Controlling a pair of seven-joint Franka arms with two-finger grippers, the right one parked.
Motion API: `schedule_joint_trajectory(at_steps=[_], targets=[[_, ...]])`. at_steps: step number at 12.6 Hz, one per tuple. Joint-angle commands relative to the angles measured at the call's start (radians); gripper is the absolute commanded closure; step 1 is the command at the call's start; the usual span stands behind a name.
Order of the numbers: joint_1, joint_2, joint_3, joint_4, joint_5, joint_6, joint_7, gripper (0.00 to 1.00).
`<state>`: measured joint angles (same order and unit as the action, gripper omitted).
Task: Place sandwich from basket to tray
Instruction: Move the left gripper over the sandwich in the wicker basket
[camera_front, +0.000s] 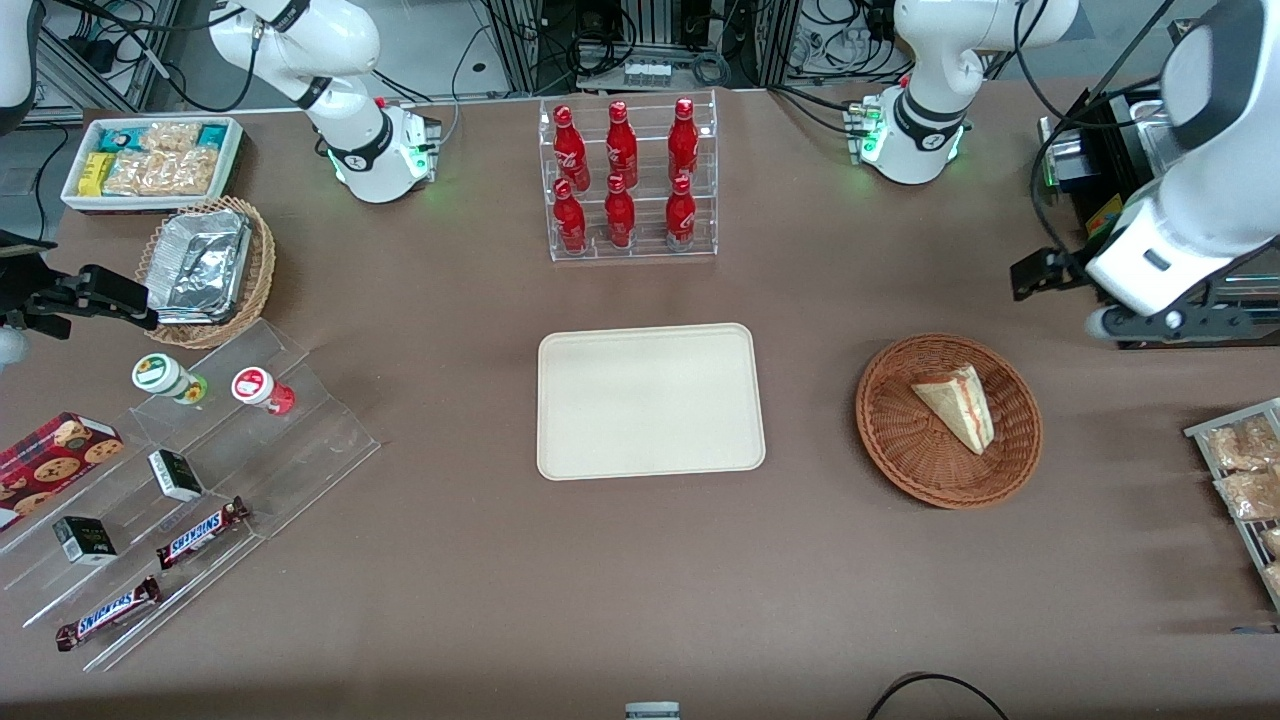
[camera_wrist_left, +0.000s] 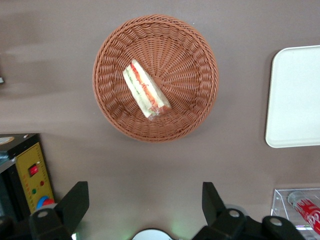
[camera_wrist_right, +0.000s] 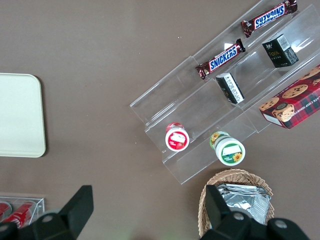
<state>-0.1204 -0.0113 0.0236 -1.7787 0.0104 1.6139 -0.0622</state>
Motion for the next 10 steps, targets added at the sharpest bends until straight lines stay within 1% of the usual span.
schedule_joint_trajectory(at_steps=[1, 5, 7, 10], targets=[[-0.007, -0.013, 0.004, -0.095, 0.016, 0.107, -0.005, 0.00], [-0.002, 0.002, 0.007, -0.244, 0.016, 0.314, -0.010, 0.00], [0.024, 0.013, 0.007, -0.327, 0.016, 0.424, -0.010, 0.00], [0.045, 0.059, 0.007, -0.387, 0.014, 0.530, -0.057, 0.00]])
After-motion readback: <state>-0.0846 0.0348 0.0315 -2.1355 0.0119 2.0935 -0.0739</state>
